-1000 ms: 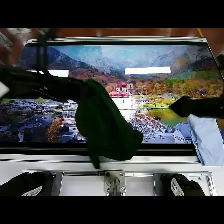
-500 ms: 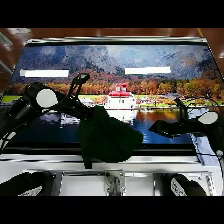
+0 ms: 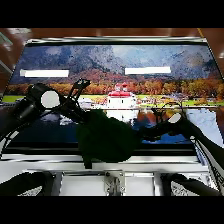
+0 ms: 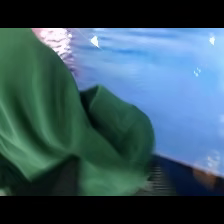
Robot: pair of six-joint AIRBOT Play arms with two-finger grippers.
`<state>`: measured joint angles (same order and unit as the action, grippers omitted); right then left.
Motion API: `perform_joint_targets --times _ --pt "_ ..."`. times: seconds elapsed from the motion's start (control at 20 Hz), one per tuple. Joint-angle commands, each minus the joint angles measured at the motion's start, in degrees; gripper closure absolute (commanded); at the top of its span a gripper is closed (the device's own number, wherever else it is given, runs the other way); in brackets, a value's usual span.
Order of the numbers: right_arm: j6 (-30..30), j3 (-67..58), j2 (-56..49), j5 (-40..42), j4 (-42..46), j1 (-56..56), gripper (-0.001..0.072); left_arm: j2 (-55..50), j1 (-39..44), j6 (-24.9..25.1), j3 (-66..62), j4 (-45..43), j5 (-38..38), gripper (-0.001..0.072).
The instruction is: Fold the shirts.
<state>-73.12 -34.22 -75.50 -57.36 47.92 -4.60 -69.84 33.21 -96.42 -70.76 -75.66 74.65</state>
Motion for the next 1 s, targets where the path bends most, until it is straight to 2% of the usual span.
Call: perform_joint_targets --times 0.0,0.15,0.35,0.45,0.55,0.65,0.75,0.95 --pt "-0.4 -0.4 -1.7 3.5 -4.4 -1.5 0.0633 0.3 0.0 -0.9 0.0 -0.7 0.4 0.0656" --pt "2.7 -5.6 1.0 -1.3 -2.0 -1.5 0.0641 1.5 0.0 -0.8 -2.2 -5.6 1.2 0.0658" --pt "2.5 -21.9 16.0 -9.0 11.9 -1.5 0.0641 5.7 0.0 -0.1 -17.1 -18.4 7.2 0.0657" --pt "-1.0 -33.2 25.5 -9.0 20.2 -1.5 0.0641 8.4 0.0 1.2 -27.8 -18.2 7.9 0.0657" --pt "-6.3 -43.0 33.7 -5.9 26.8 -1.6 0.0641 10.5 0.3 1.2 -36.1 -14.0 7.9 0.0657" --pt "-10.3 -48.9 39.9 -3.9 27.7 -1.6 0.0641 12.1 2.2 1.2 -39.7 -9.9 7.9 0.0657" --pt "-12.7 -51.8 44.3 -4.0 27.6 -1.6 0.0641 13.5 5.2 1.1 -39.7 -9.6 9.4 0.0657" --pt "-15.4 -52.6 48.7 -5.6 28.3 -1.6 0.0641 12.3 5.8 -0.9 -38.3 -12.0 21.5 0.0656"
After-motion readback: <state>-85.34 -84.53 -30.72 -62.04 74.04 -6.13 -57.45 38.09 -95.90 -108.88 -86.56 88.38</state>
